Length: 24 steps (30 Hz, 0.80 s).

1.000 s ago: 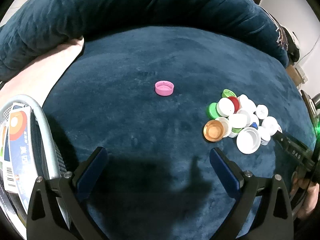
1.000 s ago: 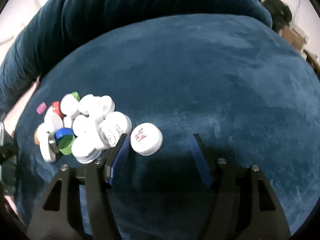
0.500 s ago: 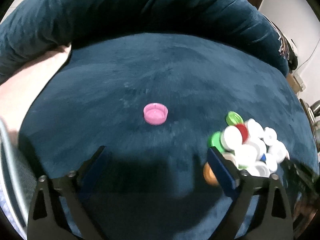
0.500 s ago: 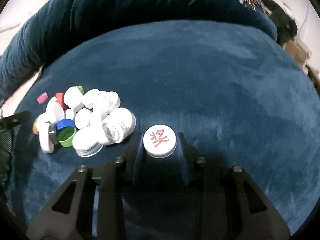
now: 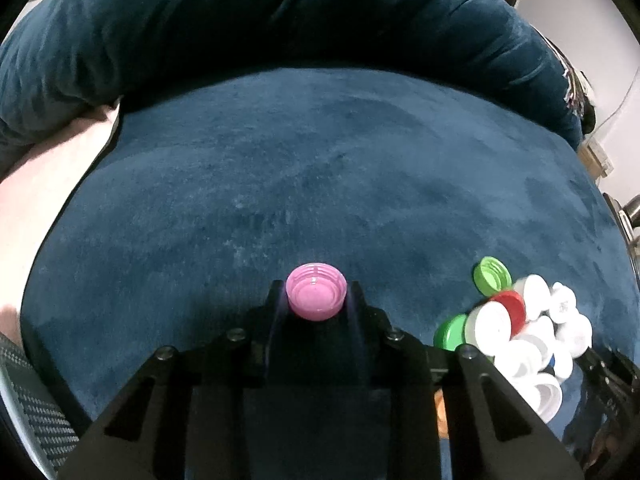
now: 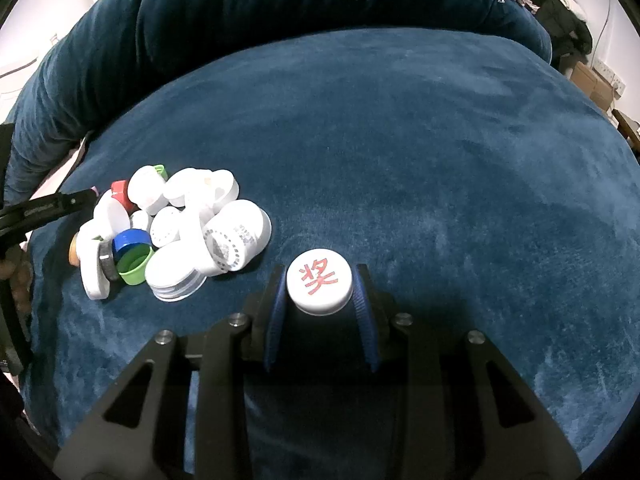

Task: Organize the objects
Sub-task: 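Grasp the pink cap with the left gripper, then carry the red-character and pink caps over the basket and open both grippers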

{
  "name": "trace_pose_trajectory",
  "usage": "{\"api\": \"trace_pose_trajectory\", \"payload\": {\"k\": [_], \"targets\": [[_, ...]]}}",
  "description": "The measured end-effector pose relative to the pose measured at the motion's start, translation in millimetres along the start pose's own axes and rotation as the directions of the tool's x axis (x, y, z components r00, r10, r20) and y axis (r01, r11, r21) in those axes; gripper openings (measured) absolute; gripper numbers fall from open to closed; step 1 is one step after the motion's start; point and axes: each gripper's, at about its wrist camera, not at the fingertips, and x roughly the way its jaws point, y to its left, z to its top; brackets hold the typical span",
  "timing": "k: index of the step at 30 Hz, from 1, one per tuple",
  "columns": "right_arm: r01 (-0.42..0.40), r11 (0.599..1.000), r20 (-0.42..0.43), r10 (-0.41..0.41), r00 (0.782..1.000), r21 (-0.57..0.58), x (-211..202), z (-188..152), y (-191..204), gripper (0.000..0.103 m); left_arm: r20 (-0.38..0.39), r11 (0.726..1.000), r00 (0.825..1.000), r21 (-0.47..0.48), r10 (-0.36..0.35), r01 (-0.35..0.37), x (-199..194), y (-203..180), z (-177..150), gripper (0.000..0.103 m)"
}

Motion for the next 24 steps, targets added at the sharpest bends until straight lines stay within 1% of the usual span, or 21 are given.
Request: {"api": "trace_pose_trajectory", "payload": {"k": [3,8,12,14,17,21,24], "targets": [[0.005,1.000,0.009,-0.005,1.000,0.005,-1,1,2,0.034,0.005,1.000,1.000,-0.004,-0.010,0.010,-11,1,-6,0.030],[-0.051,0.998,0.036,0.050,0.998,0.039,-14,0,0,0.033,0.035,0.999,0.999,0.012,-0.039,0.038,-42,-5,-18,0.030],[-0.087,0.996,0.061,0.085,0.995,0.031,-31,-1,8,0.033,0.073,0.998,0.996,0.045,-0.057,0.054,-71,-14,-28,0.030],[-0.103,0.994,0.070,0.102,0.992,0.020,-38,-1,15,0.033,0.089,0.997,0.995,0.057,-0.047,0.042,-85,-17,-35,0.030],[-0.132,0.991,0.076,0.132,0.988,-0.001,-47,-4,29,0.033,0.092,0.998,0.995,0.055,-0.036,0.031,-101,-15,-49,0.030],[-0.170,0.985,0.073,0.172,0.982,-0.028,-54,-10,54,0.033,0.100,0.999,0.995,0.051,-0.008,0.003,-123,-6,-67,0.030],[-0.200,0.978,0.064,0.204,0.977,-0.066,-57,-15,76,0.033,0.124,1.000,0.992,0.028,0.003,-0.006,-143,6,-76,0.030]]}}
